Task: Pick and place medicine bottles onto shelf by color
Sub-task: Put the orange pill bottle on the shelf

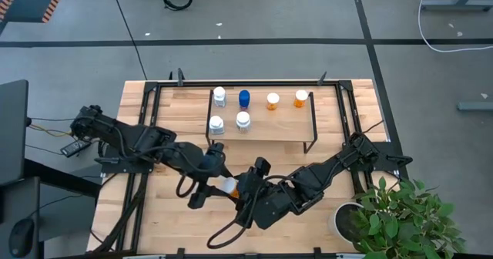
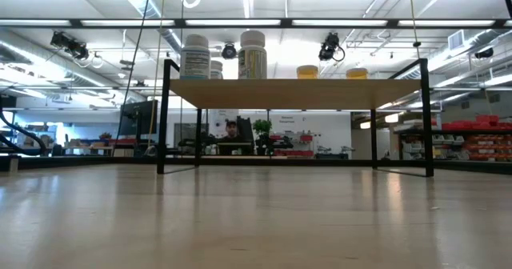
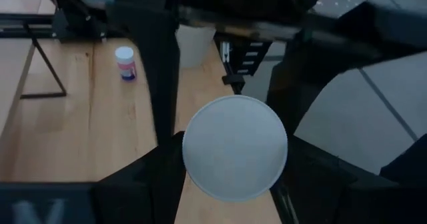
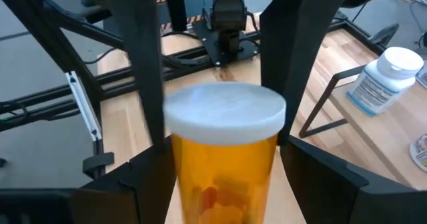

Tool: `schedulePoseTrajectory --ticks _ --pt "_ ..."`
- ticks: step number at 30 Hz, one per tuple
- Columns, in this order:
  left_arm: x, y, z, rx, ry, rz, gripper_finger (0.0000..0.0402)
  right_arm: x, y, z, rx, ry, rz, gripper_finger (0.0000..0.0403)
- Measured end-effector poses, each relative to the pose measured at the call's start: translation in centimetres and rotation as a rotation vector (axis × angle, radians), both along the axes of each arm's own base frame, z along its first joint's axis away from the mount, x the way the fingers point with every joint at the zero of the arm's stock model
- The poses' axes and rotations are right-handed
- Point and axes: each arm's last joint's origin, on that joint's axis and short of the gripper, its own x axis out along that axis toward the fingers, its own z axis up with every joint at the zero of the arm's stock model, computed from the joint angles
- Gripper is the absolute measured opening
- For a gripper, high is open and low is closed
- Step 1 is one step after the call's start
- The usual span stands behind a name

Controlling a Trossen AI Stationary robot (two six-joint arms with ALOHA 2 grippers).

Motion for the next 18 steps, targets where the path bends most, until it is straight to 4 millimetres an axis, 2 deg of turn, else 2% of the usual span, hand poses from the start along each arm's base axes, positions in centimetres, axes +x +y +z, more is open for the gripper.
schedulePoseTrajectory --ticks 12,18 --pt "-0.12 0.05 0.12 -0.003 -0.004 0.001 0.0224 0.26 -0.47 0.0 0.021 -0.006 -0.024 0.0267" --pt "-0.15 0.07 0.08 0.001 0.001 0.0 0.0237 0.25 -0.46 0.0 0.033 -0.009 -0.032 0.0265"
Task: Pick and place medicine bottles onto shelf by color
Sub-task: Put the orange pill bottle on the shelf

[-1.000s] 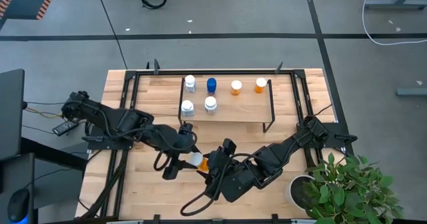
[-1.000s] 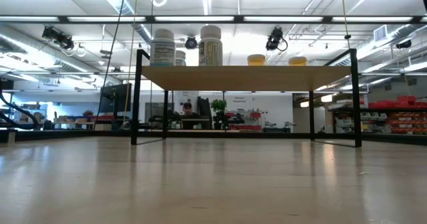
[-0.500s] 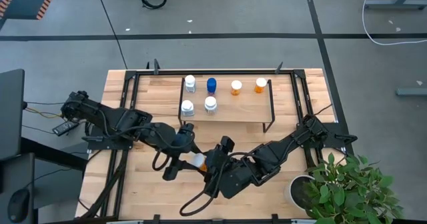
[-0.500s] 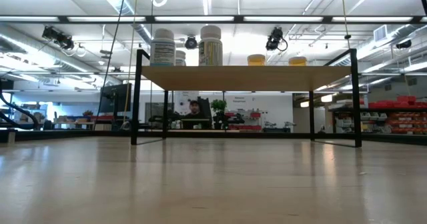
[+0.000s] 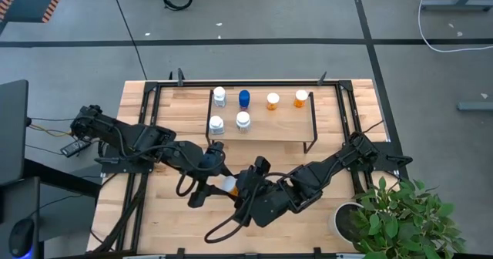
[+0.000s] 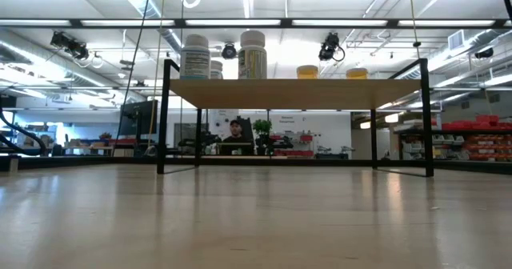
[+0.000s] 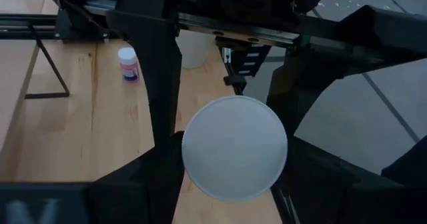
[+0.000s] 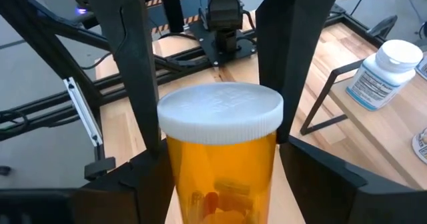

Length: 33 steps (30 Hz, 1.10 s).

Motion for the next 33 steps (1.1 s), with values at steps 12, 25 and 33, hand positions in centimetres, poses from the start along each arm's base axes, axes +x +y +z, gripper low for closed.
schedulePoseTrajectory --ticks 12,25,33 --pt "0.0 0.3 -0.2 0.01 0.023 0.008 0.0244 0.0 0.0 0.0 0.014 -0.004 -0.009 0.0219" --pt "-0.3 0.8 -0.2 0.029 0.039 0.015 0.0244 0.0 0.0 0.0 0.014 -0.005 -0.01 0.0211" --pt "-2.0 2.4 0.0 0.074 0.113 0.033 0.0247 -0.1 -0.1 -0.2 0.002 0.016 -0.011 0.0211"
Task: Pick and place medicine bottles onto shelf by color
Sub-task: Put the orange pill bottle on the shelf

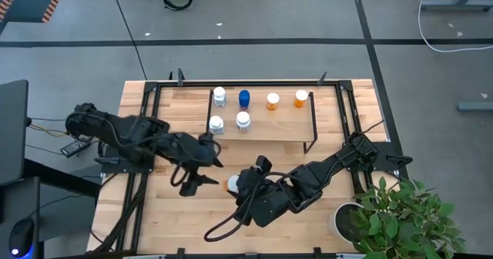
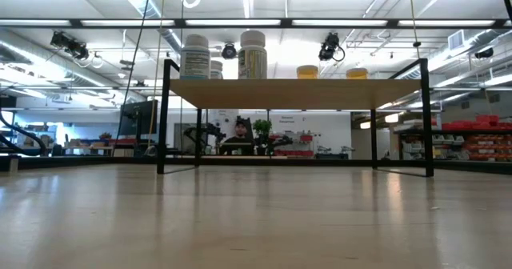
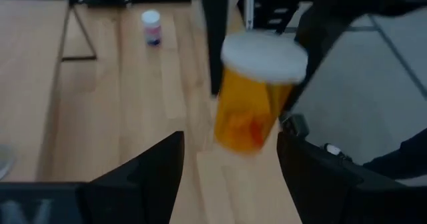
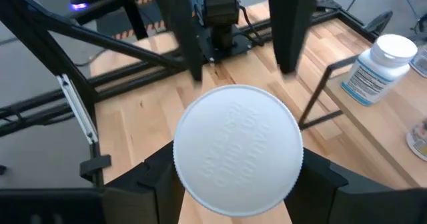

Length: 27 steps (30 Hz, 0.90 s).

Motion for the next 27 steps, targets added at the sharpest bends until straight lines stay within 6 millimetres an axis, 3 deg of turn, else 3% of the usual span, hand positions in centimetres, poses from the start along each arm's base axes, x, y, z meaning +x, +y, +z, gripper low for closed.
schedulePoseTrajectory --ticks 7,16,27 --pt "-2.7 2.5 1.1 0.018 0.04 0.058 0.024 -0.8 -1.4 -1.1 0.026 0.114 -0.128 0.0211" --pt "-4.6 4.3 2.2 0.006 0.009 0.123 0.0231 -1.5 -5.5 -2.2 0.038 0.265 -0.383 0.0211" --pt "-6.1 4.9 0.9 0.11 0.191 0.088 0.0218 -0.3 -10.9 -2.4 0.09 0.284 -0.586 0.0211"
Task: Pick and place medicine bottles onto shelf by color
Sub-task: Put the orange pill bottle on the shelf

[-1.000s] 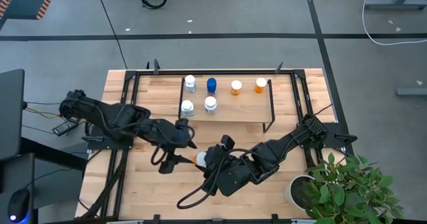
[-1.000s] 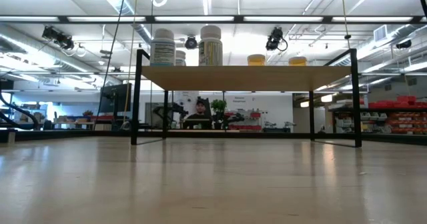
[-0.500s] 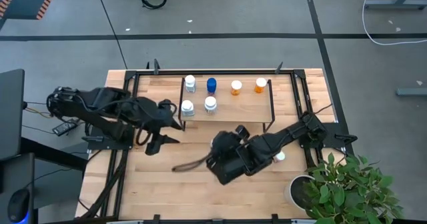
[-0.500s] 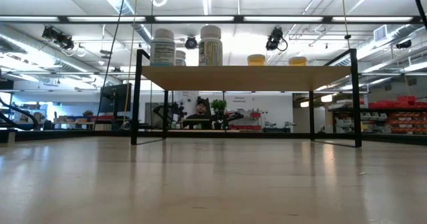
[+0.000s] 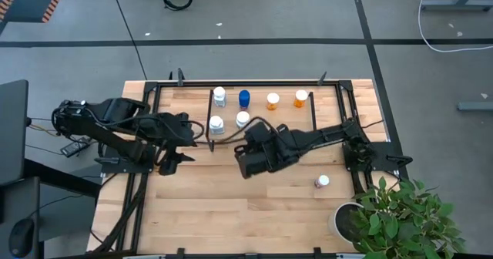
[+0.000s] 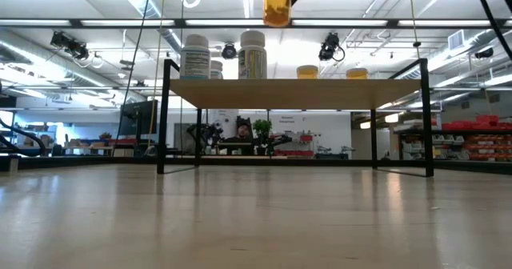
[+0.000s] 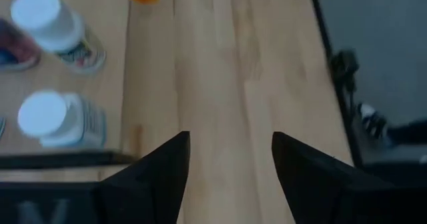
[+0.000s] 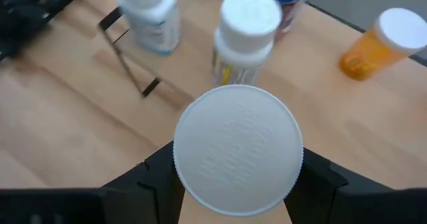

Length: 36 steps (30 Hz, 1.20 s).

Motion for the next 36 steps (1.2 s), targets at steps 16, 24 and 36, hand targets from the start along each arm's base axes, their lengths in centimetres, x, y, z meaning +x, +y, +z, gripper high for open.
schedulePoseTrajectory --ticks 16,24,36 --pt "-6.4 1.8 2.1 0.106 -0.099 0.039 0.0199 -0.6 -2.8 1.7 -0.04 0.092 0.125 0.021" --pt "-9.2 2.5 3.0 0.069 -0.183 0.079 0.0195 -3.0 -3.3 4.4 -0.091 0.169 0.35 0.021" --pt "-9.5 2.6 3.2 0.096 -0.205 0.05 0.019 -7.6 -5.8 7.5 -0.062 0.229 0.586 0.021"
